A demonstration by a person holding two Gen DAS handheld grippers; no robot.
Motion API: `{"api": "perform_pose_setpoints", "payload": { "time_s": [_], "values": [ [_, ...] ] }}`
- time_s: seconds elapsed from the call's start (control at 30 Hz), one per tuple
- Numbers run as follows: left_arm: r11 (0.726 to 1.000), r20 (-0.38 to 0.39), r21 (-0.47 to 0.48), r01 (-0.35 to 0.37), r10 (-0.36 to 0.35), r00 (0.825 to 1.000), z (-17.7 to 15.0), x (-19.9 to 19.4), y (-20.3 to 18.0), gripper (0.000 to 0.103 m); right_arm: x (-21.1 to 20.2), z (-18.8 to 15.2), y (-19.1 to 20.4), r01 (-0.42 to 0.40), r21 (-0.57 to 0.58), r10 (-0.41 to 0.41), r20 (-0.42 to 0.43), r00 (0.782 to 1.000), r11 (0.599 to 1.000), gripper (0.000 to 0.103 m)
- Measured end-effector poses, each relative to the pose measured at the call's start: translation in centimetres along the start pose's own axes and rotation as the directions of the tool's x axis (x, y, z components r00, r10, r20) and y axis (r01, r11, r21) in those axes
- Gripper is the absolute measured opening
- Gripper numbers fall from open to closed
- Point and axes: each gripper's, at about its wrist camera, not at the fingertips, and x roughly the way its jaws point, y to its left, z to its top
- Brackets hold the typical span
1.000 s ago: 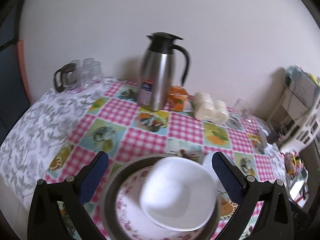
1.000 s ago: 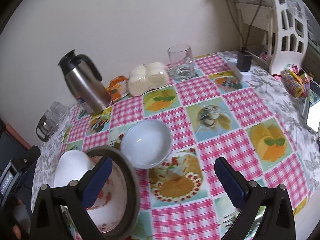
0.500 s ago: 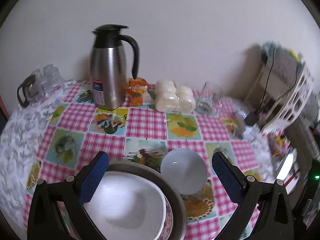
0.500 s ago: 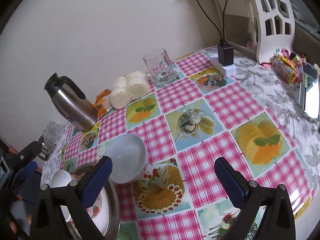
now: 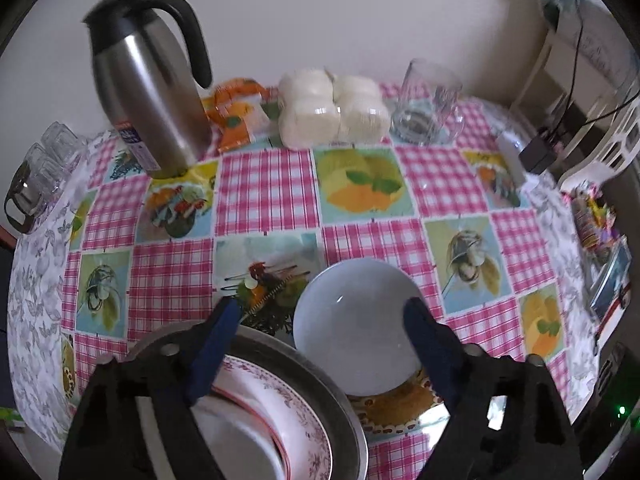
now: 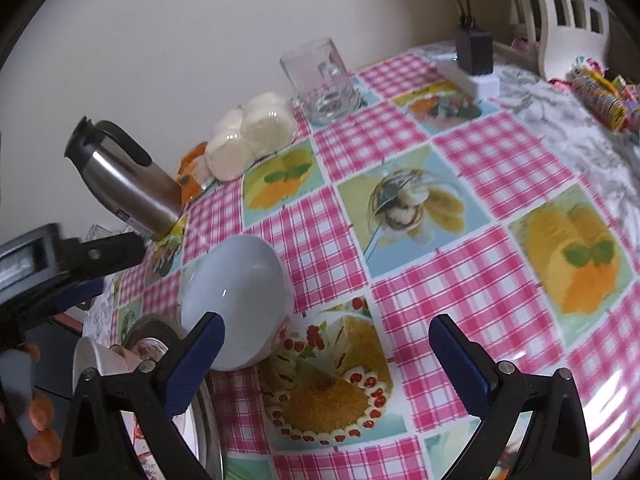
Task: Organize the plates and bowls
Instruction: 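Move both tools toward the round white bowl, then close both tools on the rim of the round white bowl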
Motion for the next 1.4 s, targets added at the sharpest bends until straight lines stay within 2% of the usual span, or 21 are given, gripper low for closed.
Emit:
{"api": "perform_pose_setpoints", "payload": {
  "time_s": [0.1,0.23,0.37,0.63,0.83,1.03,1.2,1.4],
  "values": [
    [0.998,-0.031,0.034,-0.057,0.058,0.998,0.3,1.5,-0.7,0.08,1.1,-0.1,0.2,-0.011,0.01,0.011,-0.011,1.0,1.0,0.103],
    [0.998,-0.085,0.019,-0.062,0.063,0.994,0.7,3.4,-0.8,0.071,2.3,-0.2,0.4,-0.024,0.019,0.025,-0.027,0.999,1.0,0.101],
    [0.996,-0.117,0.026,-0.091,0.093,0.989,0.9,5.1,-0.9,0.068,3.3,-0.1,0.3,-0.032,0.026,0.033,-0.04,0.999,0.999,0.088],
    [0.994,-0.164,0.014,-0.109,0.11,0.98,1.1,7.5,-0.9,0.052,5.0,-0.4,0.5,-0.036,0.032,0.038,-0.063,0.997,0.999,0.075],
    [0.994,-0.184,0.007,-0.113,0.112,0.977,0.8,8.6,-0.7,0.047,5.7,-0.7,1.2,-0.059,0.039,0.062,-0.078,0.995,0.997,0.052],
    [0.995,-0.192,0.009,-0.101,0.101,0.976,0.7,8.7,-0.9,0.038,5.5,-0.8,1.5,-0.114,0.045,0.117,-0.054,0.992,0.992,0.02],
    [0.996,-0.203,0.017,-0.088,0.09,0.975,0.4,9.0,-1.5,0.032,5.2,-0.6,0.4,-0.124,0.079,0.128,-0.049,0.991,0.989,0.015],
    [0.998,-0.221,0.026,-0.056,0.061,0.973,-0.2,9.2,-2.8,0.031,4.5,-0.1,-1.4,-0.106,0.1,0.11,-0.037,0.993,0.989,0.012]
  ]
}}
